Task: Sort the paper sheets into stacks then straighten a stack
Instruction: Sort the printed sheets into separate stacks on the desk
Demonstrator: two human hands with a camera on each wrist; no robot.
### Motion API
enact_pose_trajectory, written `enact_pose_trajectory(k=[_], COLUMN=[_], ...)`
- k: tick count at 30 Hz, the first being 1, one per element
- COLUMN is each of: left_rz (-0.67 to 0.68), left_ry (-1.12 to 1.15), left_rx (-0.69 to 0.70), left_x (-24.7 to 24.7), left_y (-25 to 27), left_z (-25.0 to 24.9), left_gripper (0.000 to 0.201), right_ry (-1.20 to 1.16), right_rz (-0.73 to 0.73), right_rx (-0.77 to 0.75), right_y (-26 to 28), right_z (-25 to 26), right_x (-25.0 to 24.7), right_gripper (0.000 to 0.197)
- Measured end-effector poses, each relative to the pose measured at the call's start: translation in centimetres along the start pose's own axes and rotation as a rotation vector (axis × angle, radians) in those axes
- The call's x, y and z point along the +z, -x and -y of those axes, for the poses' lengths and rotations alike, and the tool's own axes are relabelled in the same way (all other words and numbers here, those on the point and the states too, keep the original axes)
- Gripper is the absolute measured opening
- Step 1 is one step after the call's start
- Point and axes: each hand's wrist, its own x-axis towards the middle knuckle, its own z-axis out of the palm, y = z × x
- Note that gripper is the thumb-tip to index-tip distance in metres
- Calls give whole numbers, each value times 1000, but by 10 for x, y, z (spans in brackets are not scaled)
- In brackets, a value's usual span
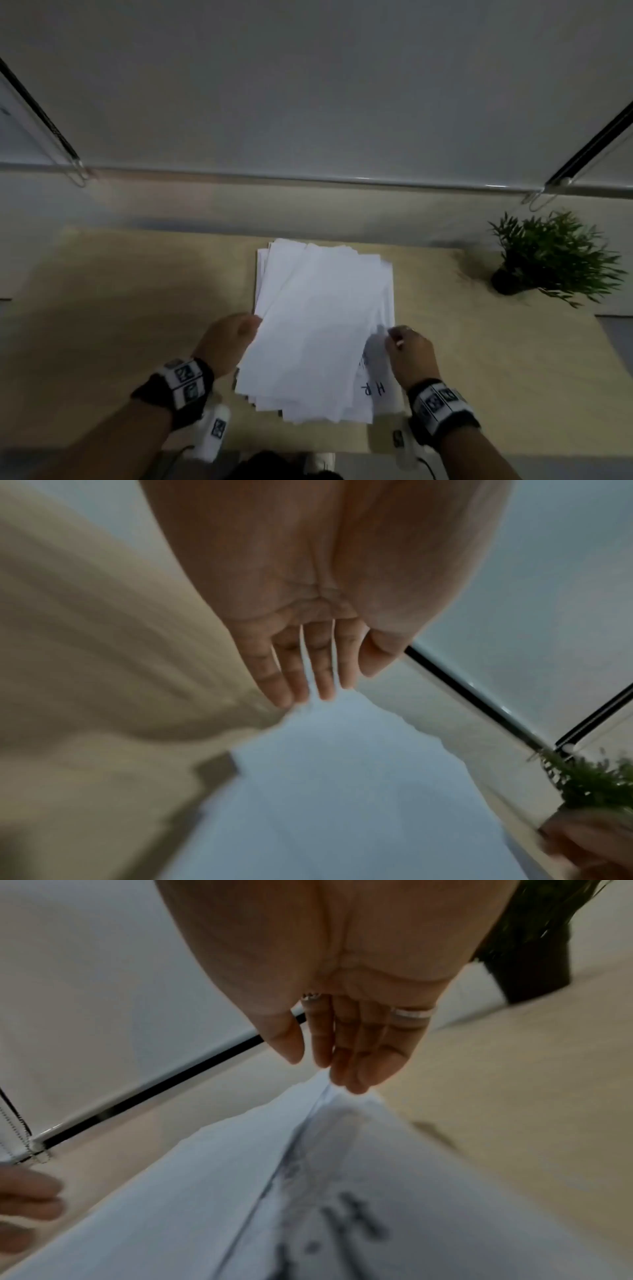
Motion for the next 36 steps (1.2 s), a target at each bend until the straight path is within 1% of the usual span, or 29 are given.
enact_pose_trajectory(k=[2,3,5,6,7,8,9,10,11,12,13,14,15,16,18,20,23,25,27,29,31,33,35,36], left_rz=[-14,-8,-29,-47,-77,-108,-123,-131,-124,-128,-129,-135,-132,-118,-64,-29,14,38,58,4,-119,-211,-249,-260], left_ry=[-23,-15,-18,-18,-14,-9,-7,0,8,14,27,39,56,70,64,83,98,97,125,161,190,250,279,289], left_rx=[-58,-87,-151,-176,-194,-201,-223,-246,-262,-277,-293,-303,-315,-323,-343,-340,-383,-389,-353,-307,-252,-218,-209,-220], left_x=[14,20,31,37,40,41,42,45,46,45,45,45,43,43,44,49,52,54,54,52,41,20,-1,-14], left_y=[-18,-25,-32,-34,-35,-36,-37,-39,-40,-41,-42,-43,-42,-43,-43,-44,-42,-42,-39,-38,-37,-35,-32,-29], left_z=[-7,-13,-22,-23,-24,-25,-28,-27,-28,-30,-30,-31,-35,-38,-41,-41,-44,-43,-47,-49,-43,-32,-10,1], left_gripper=[40,48,52,47,35,16,12,20,19,12,9,18,28,32,28,34,45,55,58,51,43,36,35,40], right_ry=[10,27,44,59,78,86,89,83,65,41,26,19,19,16,-7,-74,-186,-218,-174,-168,-214,-224,-216,-201], right_rz=[24,44,77,73,59,43,23,18,24,27,32,29,30,36,61,82,50,27,19,-6,-36,-24,22,51], right_rx=[-14,-5,78,128,167,185,176,143,99,57,52,67,103,132,143,151,226,240,202,189,208,232,258,275], right_y=[-17,-23,-30,-30,-31,-31,-32,-33,-34,-37,-38,-38,-38,-38,-34,-32,-32,-31,-31,-30,-29,-27,-25,-24], right_z=[16,24,35,36,37,39,42,44,45,46,45,44,45,44,47,50,53,54,53,50,49,49,54,60], right_x=[17,26,39,43,46,48,49,51,54,55,55,54,54,54,56,59,58,55,55,51,45,37,34,36], right_gripper=[25,29,43,50,56,60,62,64,66,68,71,73,74,73,69,71,75,69,59,50,45,41,44,54])
